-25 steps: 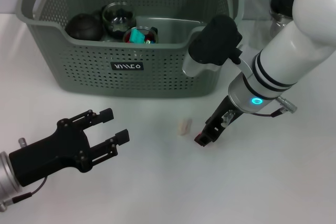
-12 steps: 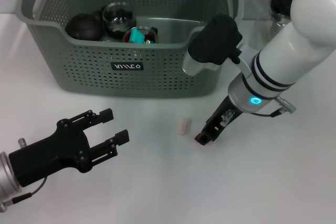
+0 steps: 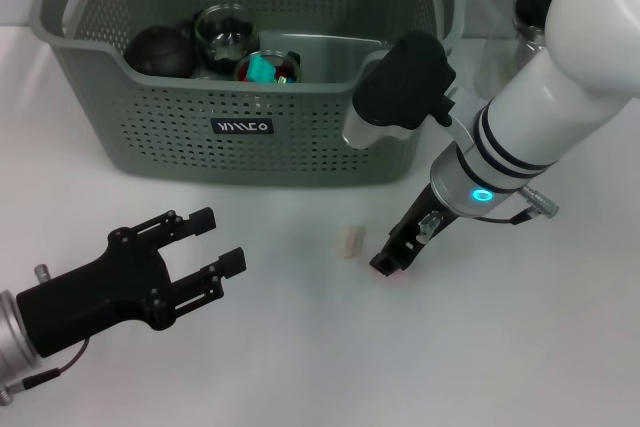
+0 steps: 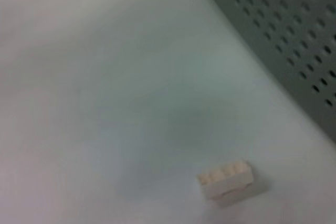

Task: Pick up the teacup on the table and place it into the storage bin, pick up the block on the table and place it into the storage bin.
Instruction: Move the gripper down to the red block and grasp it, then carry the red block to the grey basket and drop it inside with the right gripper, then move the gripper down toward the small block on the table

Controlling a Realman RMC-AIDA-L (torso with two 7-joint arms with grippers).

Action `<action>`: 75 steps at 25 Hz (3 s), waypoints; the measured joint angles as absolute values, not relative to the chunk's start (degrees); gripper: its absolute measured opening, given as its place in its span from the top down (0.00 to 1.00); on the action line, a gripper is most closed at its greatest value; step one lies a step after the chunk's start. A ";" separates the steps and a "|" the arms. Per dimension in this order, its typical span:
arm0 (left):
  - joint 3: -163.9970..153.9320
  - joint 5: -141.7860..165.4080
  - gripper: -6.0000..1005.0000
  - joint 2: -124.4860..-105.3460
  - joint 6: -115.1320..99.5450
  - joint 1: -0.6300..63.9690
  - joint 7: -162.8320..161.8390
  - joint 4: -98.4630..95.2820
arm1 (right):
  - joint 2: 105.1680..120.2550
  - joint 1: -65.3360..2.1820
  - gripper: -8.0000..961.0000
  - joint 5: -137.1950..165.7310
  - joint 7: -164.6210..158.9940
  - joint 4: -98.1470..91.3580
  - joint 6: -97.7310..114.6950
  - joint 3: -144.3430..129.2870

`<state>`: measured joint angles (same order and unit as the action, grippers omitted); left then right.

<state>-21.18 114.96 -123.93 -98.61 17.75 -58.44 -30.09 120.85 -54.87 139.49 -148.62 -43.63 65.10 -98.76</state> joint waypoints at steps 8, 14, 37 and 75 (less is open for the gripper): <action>-21.18 114.96 0.34 -123.93 -98.55 17.82 -58.45 -30.05 | 120.89 -55.06 0.60 139.48 -148.75 -43.27 64.83 -98.94; -21.18 114.96 0.34 -123.93 -98.52 17.84 -58.45 -30.05 | 120.94 -55.25 0.72 139.41 -148.77 -42.52 64.84 -98.98; -19.78 115.05 0.34 -123.92 -98.53 17.33 -58.45 -30.06 | 120.02 -42.07 0.74 129.09 -141.21 -76.92 86.02 -75.57; -19.78 114.41 0.35 -123.92 -98.61 17.40 -58.45 -30.06 | 120.36 -55.54 0.35 130.93 -135.67 -63.90 61.21 -71.67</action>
<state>-19.78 114.41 -123.92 -98.61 17.40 -58.45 -30.06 120.36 -55.54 130.93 -135.67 -63.90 61.21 -71.67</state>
